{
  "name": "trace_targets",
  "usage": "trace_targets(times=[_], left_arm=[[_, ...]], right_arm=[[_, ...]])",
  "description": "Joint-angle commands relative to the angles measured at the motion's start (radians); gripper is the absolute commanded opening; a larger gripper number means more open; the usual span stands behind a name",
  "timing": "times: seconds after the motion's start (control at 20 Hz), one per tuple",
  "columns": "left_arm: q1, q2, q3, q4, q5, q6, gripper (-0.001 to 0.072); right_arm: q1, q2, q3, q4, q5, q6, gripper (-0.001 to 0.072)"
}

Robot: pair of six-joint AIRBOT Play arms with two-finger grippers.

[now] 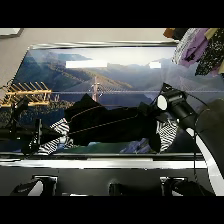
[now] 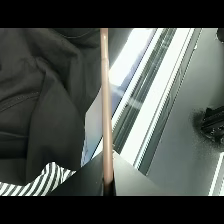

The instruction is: Fold the clothes and pants, and hang the long-sleeved shirts on hangers.

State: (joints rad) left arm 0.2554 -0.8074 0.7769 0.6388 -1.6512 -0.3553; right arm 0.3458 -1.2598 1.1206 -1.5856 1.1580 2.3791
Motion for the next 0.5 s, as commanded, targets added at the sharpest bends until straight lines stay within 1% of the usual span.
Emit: trace_targets(times=[0.0,0.15,0.3,0.45], left_arm=[[0.000,-0.005,0.001,0.000,-0.001,0.001,0.0020],[-0.003,-0.025,0.001,0.000,-0.001,0.001,0.0020],[-0.006,-0.055,0.001,0.000,-0.001,0.013,0.0021],[-0.028,-0.068,0.001,-0.003,-0.001,0.016,0.0020]], right_arm=[[0.000,-0.004,0.001,-0.021,-0.016,0.014,0.0034],[0.003,0.012,0.004,0.004,-0.025,-0.033,0.0034],[0.003,0.050,0.004,-0.001,-0.023,-0.041,0.0034],[0.003,0.077,0.004,0.037,-0.027,-0.093,0.0034]])
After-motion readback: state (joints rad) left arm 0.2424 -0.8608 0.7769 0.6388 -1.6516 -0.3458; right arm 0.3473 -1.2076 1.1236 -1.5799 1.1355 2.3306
